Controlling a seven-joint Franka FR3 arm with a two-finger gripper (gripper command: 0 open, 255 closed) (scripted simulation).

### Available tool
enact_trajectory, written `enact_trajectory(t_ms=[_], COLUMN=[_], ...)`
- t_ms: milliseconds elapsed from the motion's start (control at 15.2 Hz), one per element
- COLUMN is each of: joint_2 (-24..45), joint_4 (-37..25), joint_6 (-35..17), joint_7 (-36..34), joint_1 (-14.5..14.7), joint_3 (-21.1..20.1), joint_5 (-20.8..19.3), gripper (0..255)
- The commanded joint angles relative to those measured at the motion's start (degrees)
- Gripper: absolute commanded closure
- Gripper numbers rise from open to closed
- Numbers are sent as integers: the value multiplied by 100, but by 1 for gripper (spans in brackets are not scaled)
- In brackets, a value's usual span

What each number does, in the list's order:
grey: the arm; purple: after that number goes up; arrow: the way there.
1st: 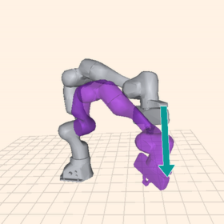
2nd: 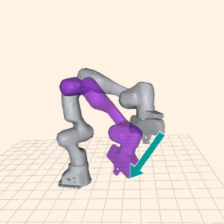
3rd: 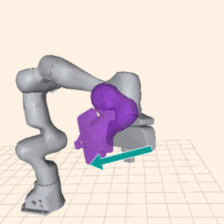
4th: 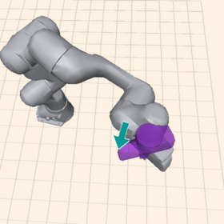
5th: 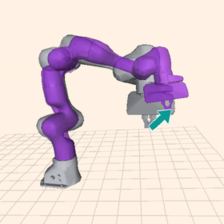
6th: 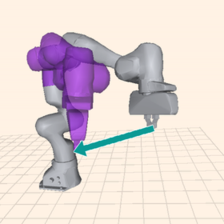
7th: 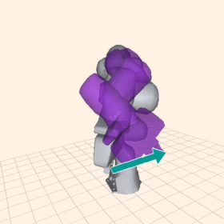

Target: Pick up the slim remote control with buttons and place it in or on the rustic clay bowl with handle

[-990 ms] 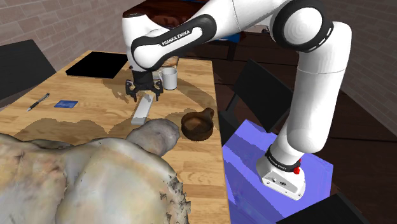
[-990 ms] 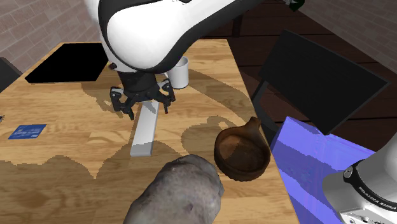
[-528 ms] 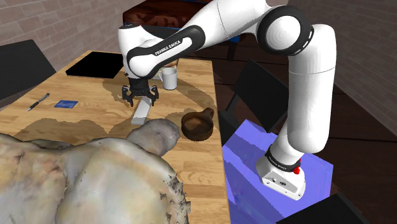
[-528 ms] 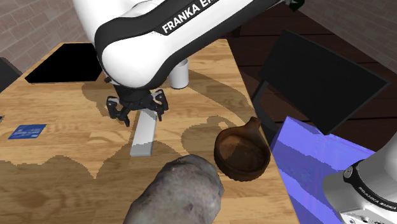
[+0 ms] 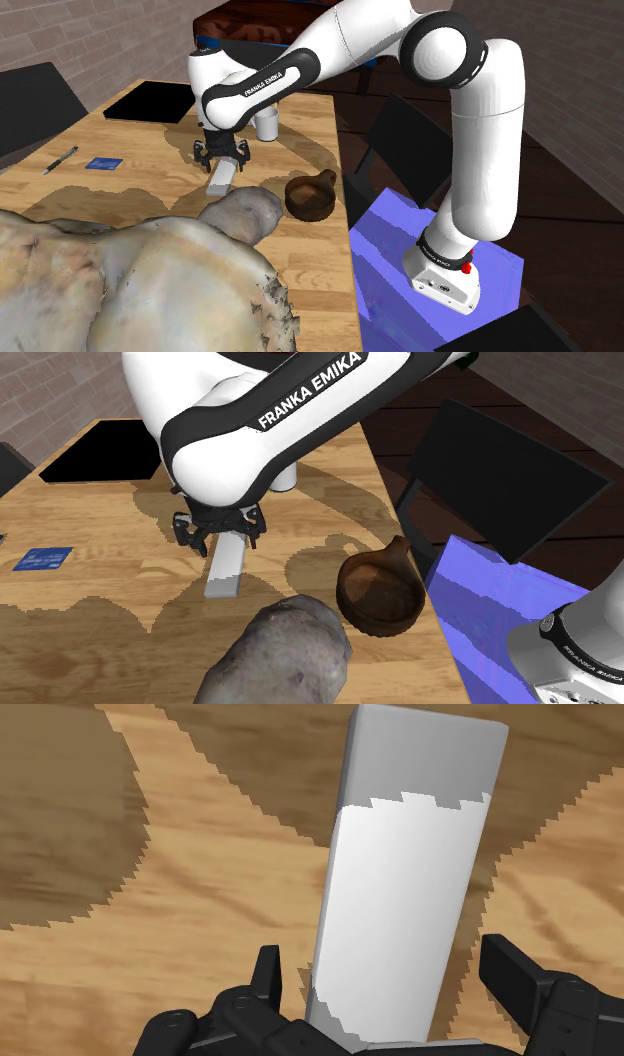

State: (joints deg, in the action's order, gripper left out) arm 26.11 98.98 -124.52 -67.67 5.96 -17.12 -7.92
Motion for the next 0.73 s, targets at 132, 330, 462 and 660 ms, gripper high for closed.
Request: enact_trajectory(t_ms=[132,330,462,660], joint_2=[1,1,0,0], joint_4=[0,-1,0,3], joint_6=[-1,0,-1,-3], joint_7=[0,0,0,0], joint_1=[0,0,0,0], joint_3=[0,0,0,0], joint_5=[0,0,0,0], gripper=[255,255,255,255])
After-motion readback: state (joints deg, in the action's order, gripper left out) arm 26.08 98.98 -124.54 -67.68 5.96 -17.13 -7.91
